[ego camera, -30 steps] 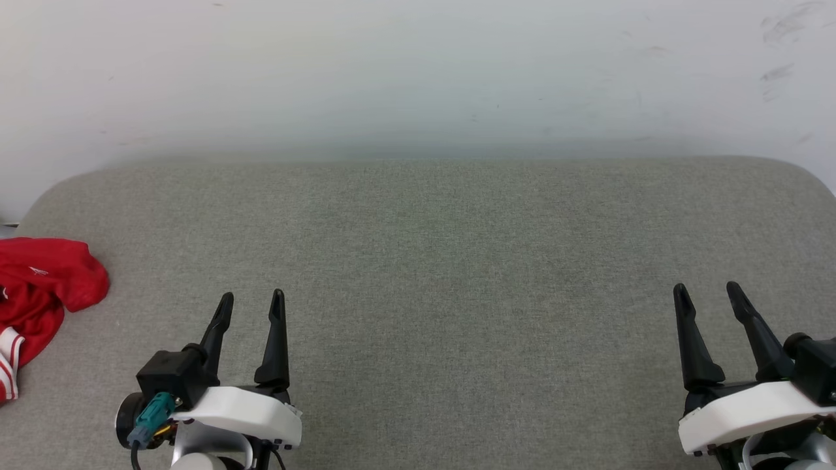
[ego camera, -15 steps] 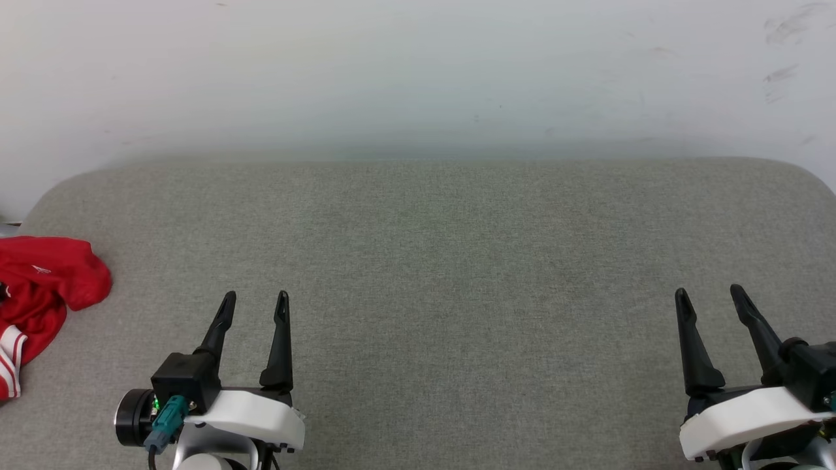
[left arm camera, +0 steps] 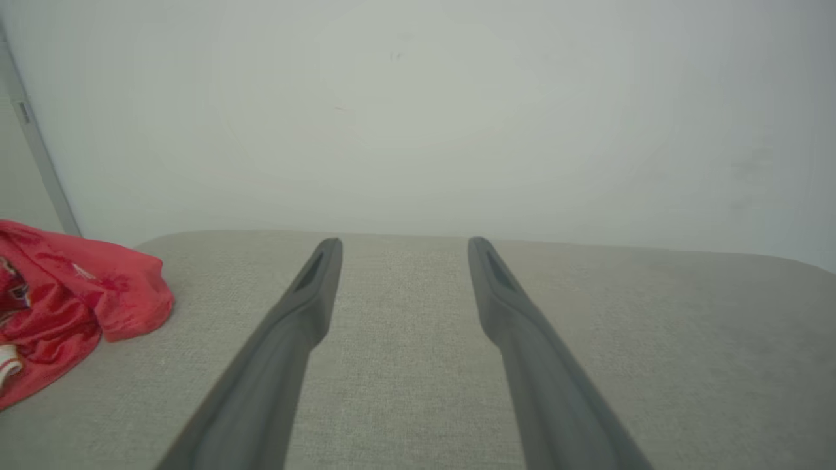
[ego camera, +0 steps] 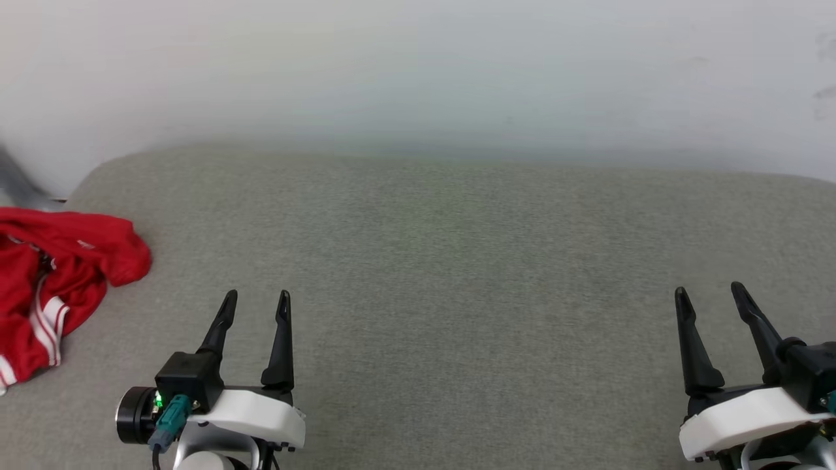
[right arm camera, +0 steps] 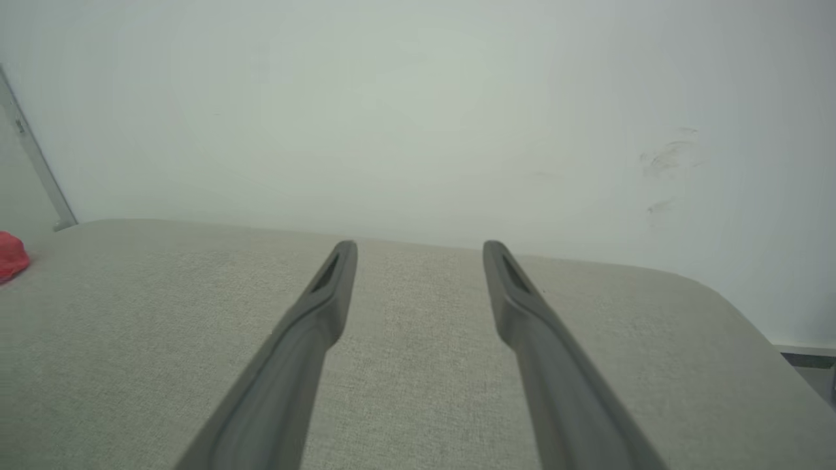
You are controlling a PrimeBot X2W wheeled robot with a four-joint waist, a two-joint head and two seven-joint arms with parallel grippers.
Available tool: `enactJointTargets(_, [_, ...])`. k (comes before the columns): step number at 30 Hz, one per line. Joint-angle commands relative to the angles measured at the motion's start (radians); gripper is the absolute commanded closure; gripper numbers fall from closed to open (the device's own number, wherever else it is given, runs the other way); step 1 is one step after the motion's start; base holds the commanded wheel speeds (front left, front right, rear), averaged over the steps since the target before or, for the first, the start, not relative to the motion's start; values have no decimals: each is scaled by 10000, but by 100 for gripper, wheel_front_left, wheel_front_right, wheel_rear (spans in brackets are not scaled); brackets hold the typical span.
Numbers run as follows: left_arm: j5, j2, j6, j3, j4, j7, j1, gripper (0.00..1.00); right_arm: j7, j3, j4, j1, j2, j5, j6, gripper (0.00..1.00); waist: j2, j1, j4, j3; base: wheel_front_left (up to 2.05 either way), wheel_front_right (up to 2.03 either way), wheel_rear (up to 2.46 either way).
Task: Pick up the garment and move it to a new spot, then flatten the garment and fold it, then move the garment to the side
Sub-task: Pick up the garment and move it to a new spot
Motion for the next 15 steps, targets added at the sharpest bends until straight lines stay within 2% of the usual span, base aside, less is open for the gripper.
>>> enactJointTargets(1, [-56, 6, 24, 32, 17, -27, -143, 0, -31, 0, -33, -8, 29, 42, -5, 0, 0, 0, 300, 8, 0, 0, 0])
enactJointTargets(15, [-434, 2, 215, 150, 36, -27, -194, 0, -31, 290, 153, -209, 25, 143, -7, 0, 0, 0, 2448, 43, 0, 0, 0])
